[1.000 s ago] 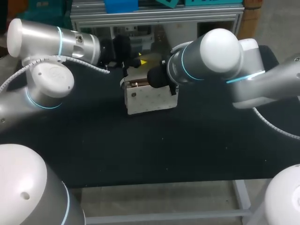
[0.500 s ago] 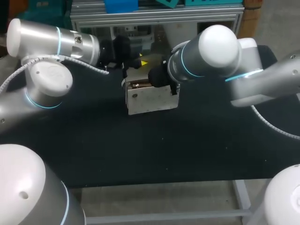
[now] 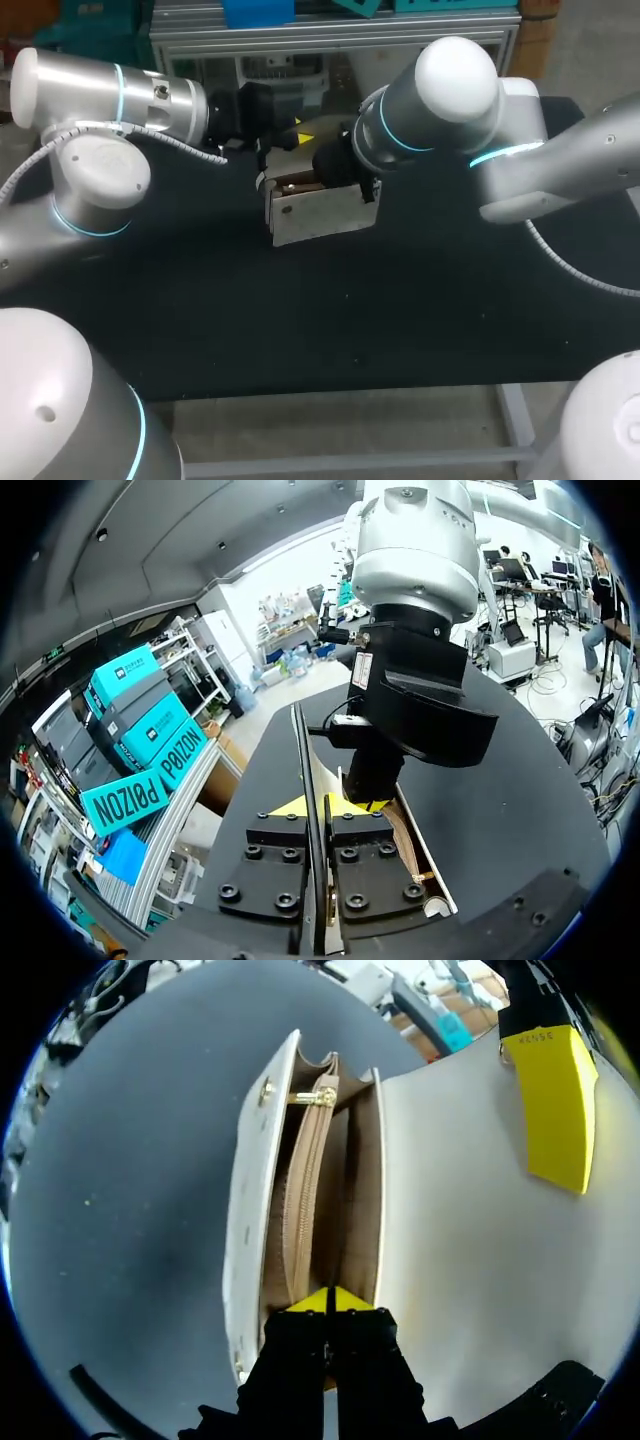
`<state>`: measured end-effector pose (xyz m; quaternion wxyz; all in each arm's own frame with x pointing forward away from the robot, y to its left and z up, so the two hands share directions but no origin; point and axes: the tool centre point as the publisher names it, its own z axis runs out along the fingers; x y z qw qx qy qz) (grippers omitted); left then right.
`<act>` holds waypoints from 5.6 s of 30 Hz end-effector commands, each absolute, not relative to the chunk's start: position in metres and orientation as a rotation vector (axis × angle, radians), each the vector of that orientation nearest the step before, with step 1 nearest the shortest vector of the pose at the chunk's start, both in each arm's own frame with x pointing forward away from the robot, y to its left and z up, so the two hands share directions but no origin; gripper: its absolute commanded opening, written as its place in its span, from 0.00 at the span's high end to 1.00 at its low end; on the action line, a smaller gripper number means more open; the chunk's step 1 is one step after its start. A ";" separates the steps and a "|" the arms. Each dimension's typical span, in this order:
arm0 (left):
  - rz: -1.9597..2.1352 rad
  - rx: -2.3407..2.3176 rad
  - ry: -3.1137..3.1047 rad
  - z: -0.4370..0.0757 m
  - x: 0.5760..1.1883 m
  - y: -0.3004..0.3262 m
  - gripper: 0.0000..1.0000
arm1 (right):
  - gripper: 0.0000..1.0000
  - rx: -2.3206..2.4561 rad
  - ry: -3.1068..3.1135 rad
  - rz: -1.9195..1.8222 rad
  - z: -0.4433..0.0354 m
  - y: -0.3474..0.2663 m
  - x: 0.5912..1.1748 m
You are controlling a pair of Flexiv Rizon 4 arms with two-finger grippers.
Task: Pick up the bag, open it, inspect its contents, close it, and place it on the opposite side
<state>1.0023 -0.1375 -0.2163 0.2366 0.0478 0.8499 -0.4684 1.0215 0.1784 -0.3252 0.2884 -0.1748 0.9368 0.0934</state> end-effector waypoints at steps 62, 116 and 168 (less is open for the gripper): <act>-1.292 0.155 2.241 -0.204 0.994 -0.134 1.00 | 0.12 -0.528 2.655 0.213 -0.347 0.177 1.020; -1.291 0.091 2.374 -0.197 0.973 -0.137 1.00 | 1.00 -0.438 2.214 0.229 -0.221 0.165 0.954; -1.382 -0.002 2.556 -0.326 1.044 -0.114 1.00 | 1.00 -0.212 2.312 0.154 -0.327 0.168 0.912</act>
